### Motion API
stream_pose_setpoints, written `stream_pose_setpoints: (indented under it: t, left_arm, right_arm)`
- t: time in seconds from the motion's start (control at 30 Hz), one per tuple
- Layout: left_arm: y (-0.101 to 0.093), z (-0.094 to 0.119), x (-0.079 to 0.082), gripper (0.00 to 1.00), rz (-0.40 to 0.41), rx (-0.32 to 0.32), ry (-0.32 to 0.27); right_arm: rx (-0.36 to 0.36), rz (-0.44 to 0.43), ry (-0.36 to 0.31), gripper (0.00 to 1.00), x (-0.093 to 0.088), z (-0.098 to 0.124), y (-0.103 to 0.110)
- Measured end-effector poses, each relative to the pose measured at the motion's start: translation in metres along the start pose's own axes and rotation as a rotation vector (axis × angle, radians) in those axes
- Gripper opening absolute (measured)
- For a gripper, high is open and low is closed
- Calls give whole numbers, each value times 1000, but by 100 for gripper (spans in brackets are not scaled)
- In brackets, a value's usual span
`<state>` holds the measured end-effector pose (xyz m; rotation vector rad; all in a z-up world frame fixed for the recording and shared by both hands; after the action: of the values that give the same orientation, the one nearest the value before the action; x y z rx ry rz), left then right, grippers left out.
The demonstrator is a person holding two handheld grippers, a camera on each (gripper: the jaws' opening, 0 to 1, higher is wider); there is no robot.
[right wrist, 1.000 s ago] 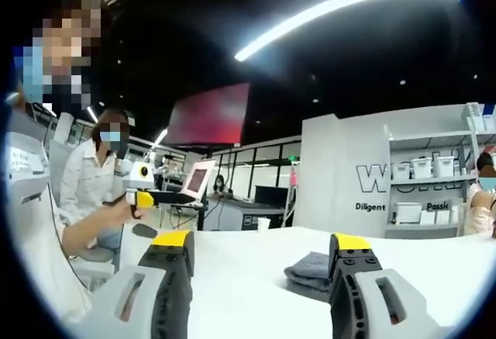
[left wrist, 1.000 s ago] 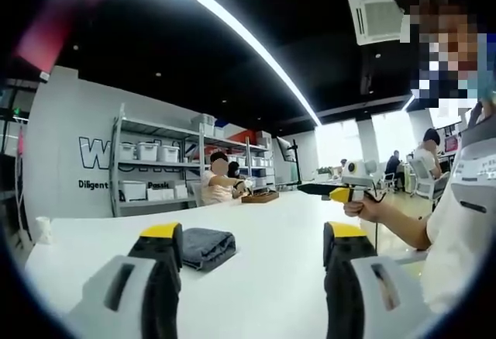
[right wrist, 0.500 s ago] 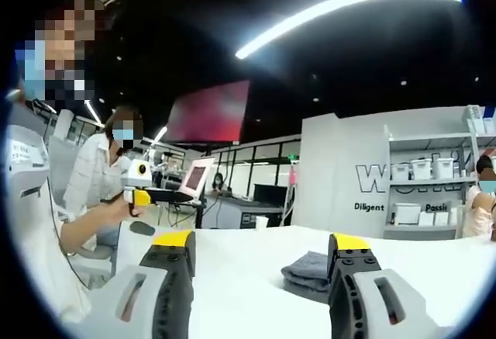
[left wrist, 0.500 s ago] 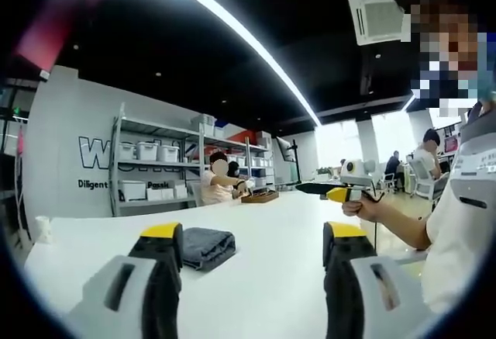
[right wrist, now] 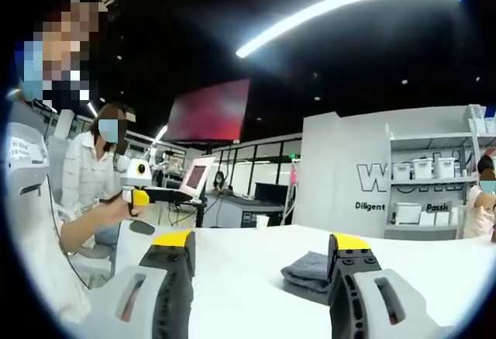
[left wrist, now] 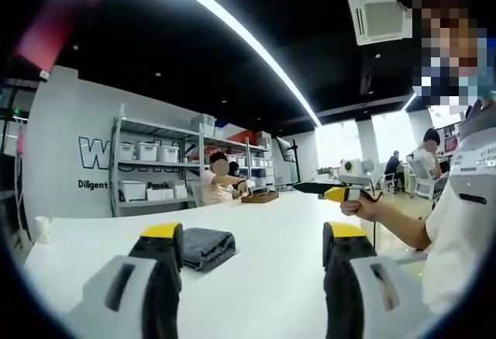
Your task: Open the folded towel by lifting each exposed corner and separating the folded layers until the towel lies flat within the target outline without major curled edges
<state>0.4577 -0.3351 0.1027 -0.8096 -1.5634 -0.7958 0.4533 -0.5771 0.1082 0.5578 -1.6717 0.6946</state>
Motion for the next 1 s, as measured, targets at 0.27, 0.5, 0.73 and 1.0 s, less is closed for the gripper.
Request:
stream_pose_setpoints:
  t: [0.27, 0.5, 0.73, 1.0]
  left_arm:
    - [2, 1, 1, 73, -2, 3, -4]
    - [2, 0, -2, 72, -1, 5, 4]
    - [1, 0, -3, 69, -6, 7, 13]
    - [4, 1, -1, 70, 0, 9, 2]
  right_arm:
    - [6, -1, 0, 67, 2, -7, -3]
    - [16, -19, 3, 68, 3, -15, -6]
    - [31, -7, -2, 69, 10, -28, -7]
    - [-6, -26, -25, 72, 15, -19, -7]
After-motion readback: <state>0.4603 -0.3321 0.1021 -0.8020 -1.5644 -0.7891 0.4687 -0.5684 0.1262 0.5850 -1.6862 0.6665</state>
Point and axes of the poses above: the point that each gripper's makers call its tool centre point, and the gripper's own axes: z roughly backward along the fingers, y roughly to its left, x roughly out of its top, the point moved 1 cm from there along z, roughly backward along the fingers, and after that the axes turned 3 degrees about y, right-handed, at the moved point
